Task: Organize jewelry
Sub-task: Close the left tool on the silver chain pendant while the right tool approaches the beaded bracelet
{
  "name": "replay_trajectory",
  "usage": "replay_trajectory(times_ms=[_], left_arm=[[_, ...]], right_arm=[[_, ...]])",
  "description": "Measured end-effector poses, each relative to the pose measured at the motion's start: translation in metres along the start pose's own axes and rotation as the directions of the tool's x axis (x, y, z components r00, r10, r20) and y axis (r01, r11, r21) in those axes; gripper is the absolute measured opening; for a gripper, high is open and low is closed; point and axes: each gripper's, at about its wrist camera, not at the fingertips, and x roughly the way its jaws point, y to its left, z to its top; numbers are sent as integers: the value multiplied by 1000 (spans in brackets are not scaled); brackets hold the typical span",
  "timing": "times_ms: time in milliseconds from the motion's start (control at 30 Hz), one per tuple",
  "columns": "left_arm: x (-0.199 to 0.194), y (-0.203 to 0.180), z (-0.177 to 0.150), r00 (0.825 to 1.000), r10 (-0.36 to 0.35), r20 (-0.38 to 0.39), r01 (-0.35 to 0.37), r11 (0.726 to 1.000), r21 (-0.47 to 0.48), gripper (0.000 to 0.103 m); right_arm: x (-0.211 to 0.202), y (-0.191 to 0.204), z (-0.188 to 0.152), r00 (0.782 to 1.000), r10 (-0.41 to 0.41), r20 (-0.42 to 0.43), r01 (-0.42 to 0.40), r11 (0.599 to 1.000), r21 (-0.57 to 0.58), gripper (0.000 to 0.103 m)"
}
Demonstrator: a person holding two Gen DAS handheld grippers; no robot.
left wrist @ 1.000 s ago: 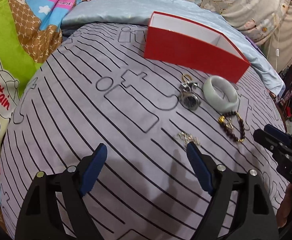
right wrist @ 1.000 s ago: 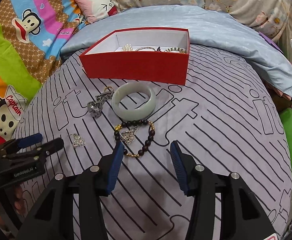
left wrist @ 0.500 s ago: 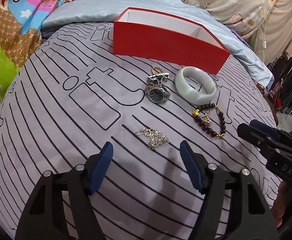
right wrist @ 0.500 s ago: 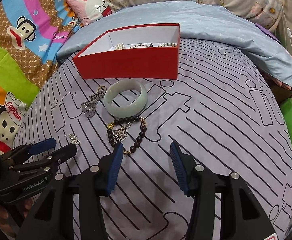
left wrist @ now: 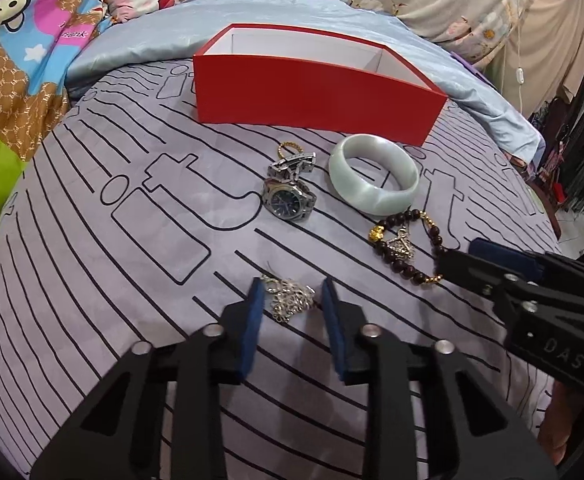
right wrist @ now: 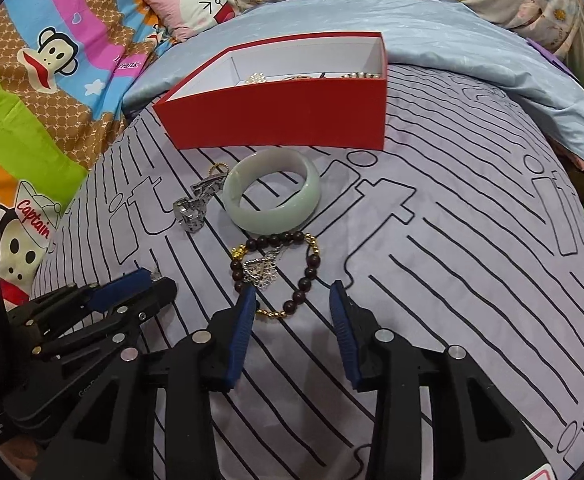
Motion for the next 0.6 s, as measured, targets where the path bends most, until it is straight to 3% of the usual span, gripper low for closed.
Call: replay_trajectory(times_ms=[300,600], left_arm=[[-5,14,0,997,-73,-25,71,995,-71,15],[-5,18,-1,996,-82,-29,80,993,-88,15]], right_arm=[[16,10,9,999,26,-19,-26,999,-21,18],[30,13,14,999,29,-40,-30,999,-28,18]])
